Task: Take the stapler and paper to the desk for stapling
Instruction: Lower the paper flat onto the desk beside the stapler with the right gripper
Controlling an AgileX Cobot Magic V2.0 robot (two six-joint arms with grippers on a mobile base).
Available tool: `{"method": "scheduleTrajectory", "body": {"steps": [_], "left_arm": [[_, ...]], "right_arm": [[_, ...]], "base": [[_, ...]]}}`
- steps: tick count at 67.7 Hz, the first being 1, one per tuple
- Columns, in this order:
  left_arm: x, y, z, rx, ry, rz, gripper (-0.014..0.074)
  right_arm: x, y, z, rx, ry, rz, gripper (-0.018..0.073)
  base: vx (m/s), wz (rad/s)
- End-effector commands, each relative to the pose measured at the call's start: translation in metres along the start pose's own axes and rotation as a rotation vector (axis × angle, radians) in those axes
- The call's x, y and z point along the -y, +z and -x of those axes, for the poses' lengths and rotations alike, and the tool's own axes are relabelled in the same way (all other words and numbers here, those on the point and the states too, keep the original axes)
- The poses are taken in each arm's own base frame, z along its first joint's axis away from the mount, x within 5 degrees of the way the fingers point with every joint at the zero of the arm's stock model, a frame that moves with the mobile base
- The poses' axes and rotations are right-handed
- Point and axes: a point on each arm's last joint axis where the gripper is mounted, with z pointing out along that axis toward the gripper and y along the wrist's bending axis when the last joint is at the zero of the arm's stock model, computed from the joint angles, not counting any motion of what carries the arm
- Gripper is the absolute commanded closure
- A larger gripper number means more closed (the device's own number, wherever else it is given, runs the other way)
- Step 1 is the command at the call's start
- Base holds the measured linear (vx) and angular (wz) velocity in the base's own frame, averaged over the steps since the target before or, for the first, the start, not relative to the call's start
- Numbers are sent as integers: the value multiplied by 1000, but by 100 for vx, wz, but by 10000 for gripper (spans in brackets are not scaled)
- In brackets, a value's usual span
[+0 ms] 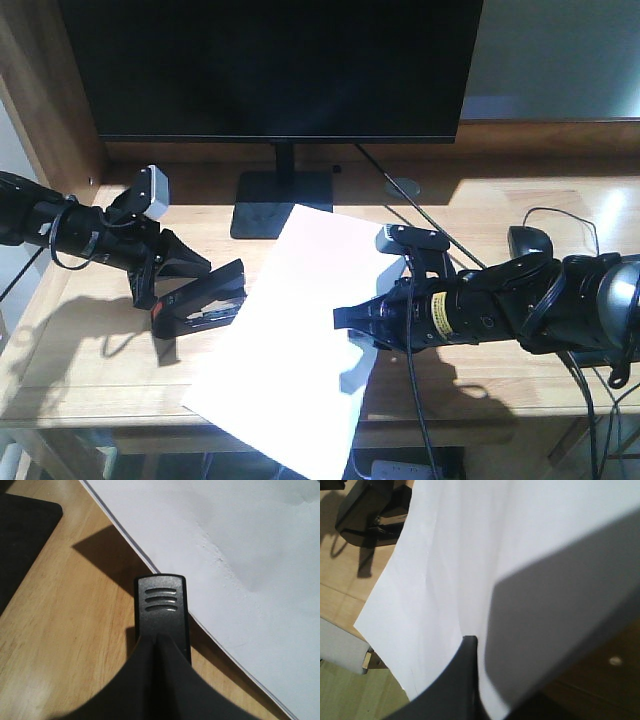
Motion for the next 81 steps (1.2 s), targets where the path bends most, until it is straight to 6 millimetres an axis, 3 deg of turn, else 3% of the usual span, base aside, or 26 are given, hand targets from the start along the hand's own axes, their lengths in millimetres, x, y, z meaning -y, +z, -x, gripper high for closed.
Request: {"method": "scheduleTrajectory", "body": {"steps": [1,25,46,81], "left_arm": [[0,-17,31,76,34,36,604],[0,-17,31,76,34,36,604],[0,-17,31,76,34,36,603],[0,-17,31,76,34,36,603]], "right_arm": [[-5,-12,12,60,-49,-10,564],[-1,-12,15,87,-46,-52,564],[2,8,14,21,-29,-14,564],[3,15,15,6,-43,-9,564]], "base": [[0,0],[0,0],[0,0],[0,0]]}}
